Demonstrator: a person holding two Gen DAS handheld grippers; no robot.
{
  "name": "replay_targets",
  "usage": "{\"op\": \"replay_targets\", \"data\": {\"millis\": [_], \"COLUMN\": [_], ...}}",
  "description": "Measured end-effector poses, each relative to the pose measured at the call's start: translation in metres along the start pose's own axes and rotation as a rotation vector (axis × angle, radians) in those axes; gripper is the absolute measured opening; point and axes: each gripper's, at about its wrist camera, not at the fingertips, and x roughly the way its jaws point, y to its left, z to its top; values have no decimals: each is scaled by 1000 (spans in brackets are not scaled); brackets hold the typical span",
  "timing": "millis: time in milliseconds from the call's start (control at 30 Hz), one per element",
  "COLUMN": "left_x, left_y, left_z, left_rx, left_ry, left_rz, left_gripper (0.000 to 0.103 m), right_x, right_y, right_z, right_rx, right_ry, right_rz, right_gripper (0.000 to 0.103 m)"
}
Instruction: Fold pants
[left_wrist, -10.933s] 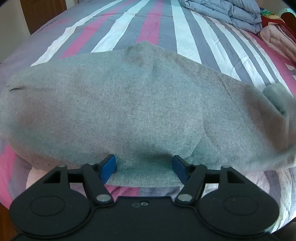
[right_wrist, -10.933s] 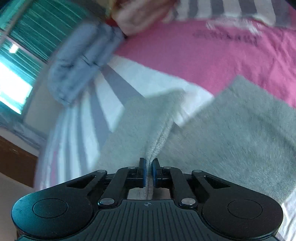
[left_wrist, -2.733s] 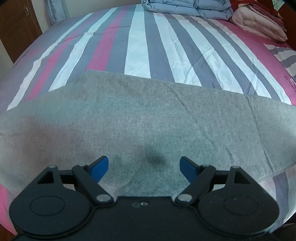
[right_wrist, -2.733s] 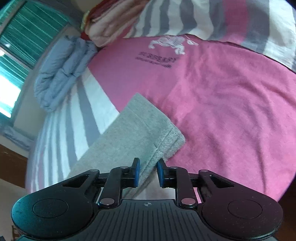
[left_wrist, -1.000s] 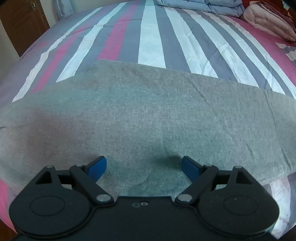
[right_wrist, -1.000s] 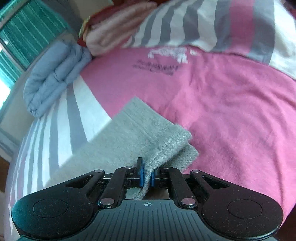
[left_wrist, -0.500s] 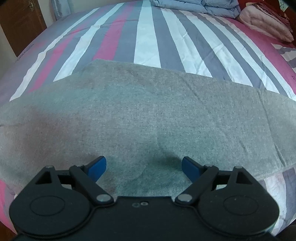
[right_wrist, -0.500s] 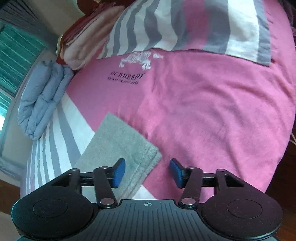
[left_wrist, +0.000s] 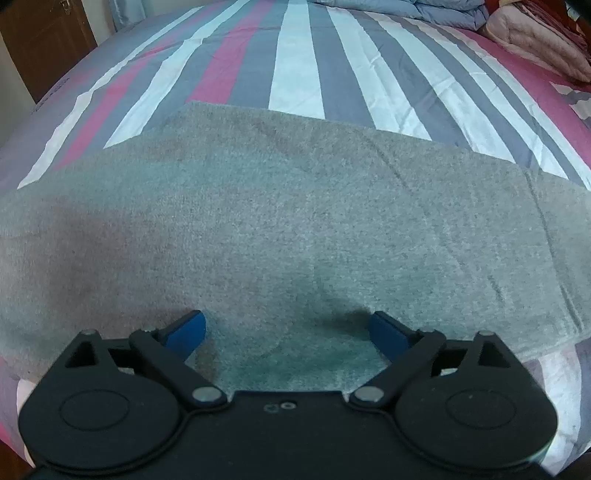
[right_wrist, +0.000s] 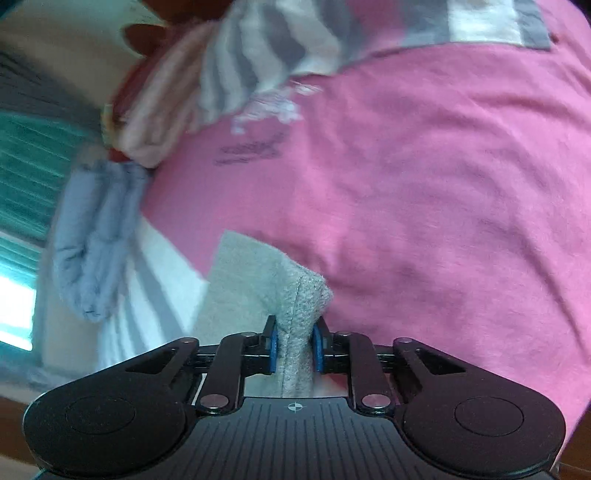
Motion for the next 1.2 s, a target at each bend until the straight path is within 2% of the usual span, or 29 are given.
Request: {"op": "replay_targets", "data": {"millis": [33, 100, 133, 233, 333, 433, 600, 767, 967, 1100, 1200], "left_x": [0, 0, 0, 0, 0, -3, -10, -13, -17, -17, -18], "left_y": [1, 1, 0, 0, 2, 6, 25, 56, 100, 128, 141], "left_z": [0, -1, -1, -1, -1, -1, 0, -1, -2, -3, -4], "left_rx": [-4, -5, -2, -6, -7, -13, -47, -104, -195, -259, -289], "left_ry": [0, -4, -6, -8, -10, -12, -26, -37, -45, -38, -36], "left_rz": [-3, -5, -4, -7, -16, -36, -62, -64, -44, -21, -7], "left_gripper": [91, 91, 91, 91, 91, 89, 87, 86, 86, 86, 86], "right_x": [2, -5, -10, -21, -31, -40, -45, -47, -27, -5, 18], "right_y": [3, -2, 3, 34, 64, 98, 168, 224, 262, 274, 271], "right_z": [-1, 2, 2, -3, -9, -28, -79, -145, -226, -279, -315], "right_rx": [-32, 35, 23, -119, -205, -295, -473, -615, -694, -700, -734], "right_ry": [13, 3, -11, -42, -73, -79, -53, 24, 169, 280, 366], "right_rz": [-26, 4, 22, 38, 72, 117, 219, 328, 420, 435, 404], "right_gripper": [18, 18, 18, 18, 18, 18, 18, 18, 18, 18, 18]}}
